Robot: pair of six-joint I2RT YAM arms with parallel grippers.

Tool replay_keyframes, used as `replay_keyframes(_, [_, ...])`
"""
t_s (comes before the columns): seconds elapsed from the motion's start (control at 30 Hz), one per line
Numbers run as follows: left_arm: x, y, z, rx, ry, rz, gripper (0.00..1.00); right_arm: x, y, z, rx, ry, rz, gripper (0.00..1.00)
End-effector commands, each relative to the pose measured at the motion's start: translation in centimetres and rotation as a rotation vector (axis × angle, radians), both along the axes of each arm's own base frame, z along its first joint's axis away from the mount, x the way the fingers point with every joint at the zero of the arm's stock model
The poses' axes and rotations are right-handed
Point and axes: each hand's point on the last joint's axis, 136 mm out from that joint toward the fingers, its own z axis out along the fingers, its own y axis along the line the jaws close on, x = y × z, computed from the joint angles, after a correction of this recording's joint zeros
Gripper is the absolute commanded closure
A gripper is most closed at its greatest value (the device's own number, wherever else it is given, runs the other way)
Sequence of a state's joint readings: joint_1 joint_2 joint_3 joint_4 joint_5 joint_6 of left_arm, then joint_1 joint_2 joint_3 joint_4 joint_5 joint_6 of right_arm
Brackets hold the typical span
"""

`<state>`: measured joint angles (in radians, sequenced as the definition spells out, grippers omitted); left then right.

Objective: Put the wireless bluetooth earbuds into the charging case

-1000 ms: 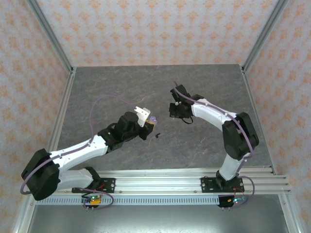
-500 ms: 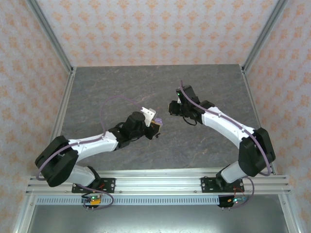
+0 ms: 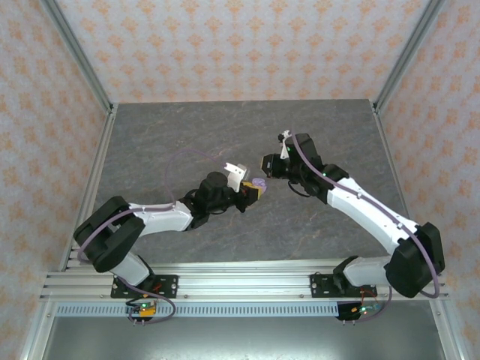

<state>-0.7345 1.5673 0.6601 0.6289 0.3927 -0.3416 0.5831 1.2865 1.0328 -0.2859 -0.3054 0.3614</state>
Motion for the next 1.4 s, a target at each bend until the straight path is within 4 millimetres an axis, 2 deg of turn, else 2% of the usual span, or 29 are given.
replay_keyframes(0.0, [0.3,-1.7,3.4,-0.135,-0.056,-0.035,0.91,-0.3,0.1,0.9,0.016,-0.046,0.02,0.83])
replay_keyframes(0.5, [0.2,-2.4,5.7,-0.186,-0.1,-0.058,0.91,-0.9,0.2,0.7,0.021,-0.045,0.045,0.83])
replay_keyframes(1.0, [0.3,-2.2,6.9,-0.16,-0.121,-0.046,0.91,-1.1,-0.7,0.5,-0.026,-0.05,0.028,0.83])
replay_keyframes(1.37, [0.5,-2.1,7.2,-0.152,-0.118,-0.035,0.91,-1.3,-0.6,0.4,-0.03,-0.046,0.04,0.83])
